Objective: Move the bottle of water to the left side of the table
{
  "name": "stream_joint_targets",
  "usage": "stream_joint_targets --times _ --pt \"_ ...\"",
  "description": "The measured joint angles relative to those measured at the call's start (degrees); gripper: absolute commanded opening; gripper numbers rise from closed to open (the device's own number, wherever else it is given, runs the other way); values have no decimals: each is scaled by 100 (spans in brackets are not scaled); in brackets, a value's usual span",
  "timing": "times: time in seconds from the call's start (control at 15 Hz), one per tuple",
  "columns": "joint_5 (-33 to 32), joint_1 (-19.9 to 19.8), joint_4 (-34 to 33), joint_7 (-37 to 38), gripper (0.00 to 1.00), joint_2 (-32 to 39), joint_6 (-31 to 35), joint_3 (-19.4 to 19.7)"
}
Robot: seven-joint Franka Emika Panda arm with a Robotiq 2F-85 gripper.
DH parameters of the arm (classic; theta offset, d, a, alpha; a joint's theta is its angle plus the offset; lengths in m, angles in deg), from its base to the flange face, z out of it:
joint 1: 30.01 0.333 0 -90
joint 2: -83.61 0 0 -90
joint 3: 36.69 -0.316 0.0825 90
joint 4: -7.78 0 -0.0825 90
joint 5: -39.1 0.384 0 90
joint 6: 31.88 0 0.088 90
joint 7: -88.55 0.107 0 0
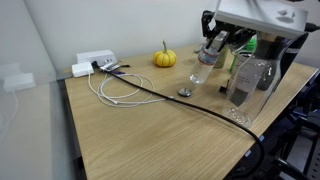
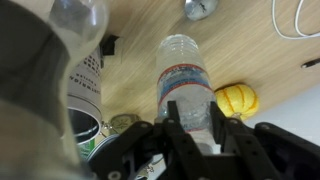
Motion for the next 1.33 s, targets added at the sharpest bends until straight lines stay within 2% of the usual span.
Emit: stream_joint_targets --times 0.53,0.73,0.93,1.0,1.07,1.13,1.33 --pt "-851 47 17 1 8 450 196 -115" --pt "-879 279 -200 108 8 629 137 -488" --pt "-879 550 -645 271 22 997 -192 -918" --pt "-892 650 -772 271 22 1107 -320 -919" --pt "-920 751 -870 271 38 1196 -435 -868" --pt "-963 821 -930 269 60 1259 -490 -792" --pt "-1144 935 -977 267 69 1319 -488 -528"
